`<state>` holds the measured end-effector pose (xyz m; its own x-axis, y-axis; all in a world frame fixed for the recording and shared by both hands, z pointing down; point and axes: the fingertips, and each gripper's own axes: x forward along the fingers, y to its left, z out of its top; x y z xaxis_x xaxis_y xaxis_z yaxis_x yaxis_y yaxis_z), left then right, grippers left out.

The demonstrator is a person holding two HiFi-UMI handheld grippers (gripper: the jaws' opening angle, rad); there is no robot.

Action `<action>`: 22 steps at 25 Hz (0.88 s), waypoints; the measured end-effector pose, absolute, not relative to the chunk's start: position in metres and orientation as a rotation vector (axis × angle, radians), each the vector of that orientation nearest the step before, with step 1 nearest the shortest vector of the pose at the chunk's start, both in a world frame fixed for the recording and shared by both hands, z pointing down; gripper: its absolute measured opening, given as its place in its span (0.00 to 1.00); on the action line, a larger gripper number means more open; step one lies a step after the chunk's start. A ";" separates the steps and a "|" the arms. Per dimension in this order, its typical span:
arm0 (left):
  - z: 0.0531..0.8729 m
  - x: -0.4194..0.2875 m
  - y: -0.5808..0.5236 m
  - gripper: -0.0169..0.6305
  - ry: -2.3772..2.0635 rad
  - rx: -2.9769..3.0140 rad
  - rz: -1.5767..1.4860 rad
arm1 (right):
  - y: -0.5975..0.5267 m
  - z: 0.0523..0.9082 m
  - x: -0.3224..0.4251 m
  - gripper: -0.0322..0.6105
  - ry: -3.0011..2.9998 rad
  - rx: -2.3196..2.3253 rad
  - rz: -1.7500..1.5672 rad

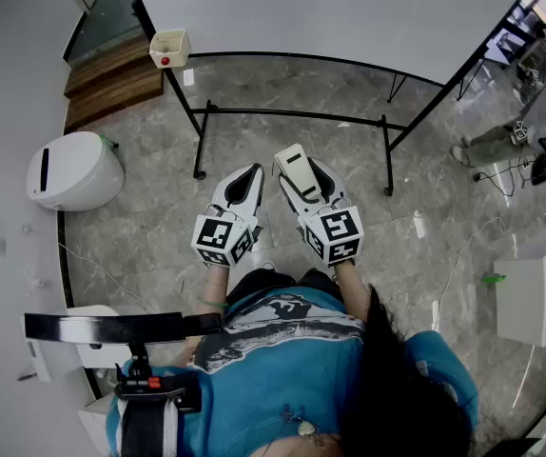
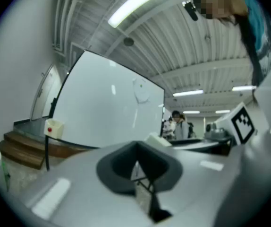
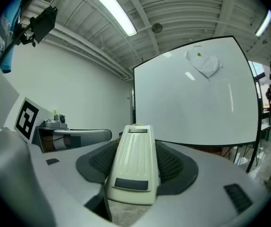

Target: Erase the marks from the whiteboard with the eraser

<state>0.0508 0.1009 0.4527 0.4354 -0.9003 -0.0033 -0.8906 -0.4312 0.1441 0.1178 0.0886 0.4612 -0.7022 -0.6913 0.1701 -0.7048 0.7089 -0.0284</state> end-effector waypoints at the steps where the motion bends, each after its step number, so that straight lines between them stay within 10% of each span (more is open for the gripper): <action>1: 0.453 0.049 0.103 0.03 -1.603 2.556 -0.123 | 0.091 0.463 0.117 0.46 -2.762 1.137 0.140; 22: 0.476 0.000 0.044 0.03 -1.605 2.479 -0.146 | 0.025 0.479 0.087 0.46 -2.726 1.130 0.186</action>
<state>-0.0004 0.0439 0.4758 0.4111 -0.9114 0.0176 -0.8933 -0.3989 0.2072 0.0867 0.0252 0.4794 -0.6935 -0.6869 0.2172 -0.7101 0.7027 -0.0451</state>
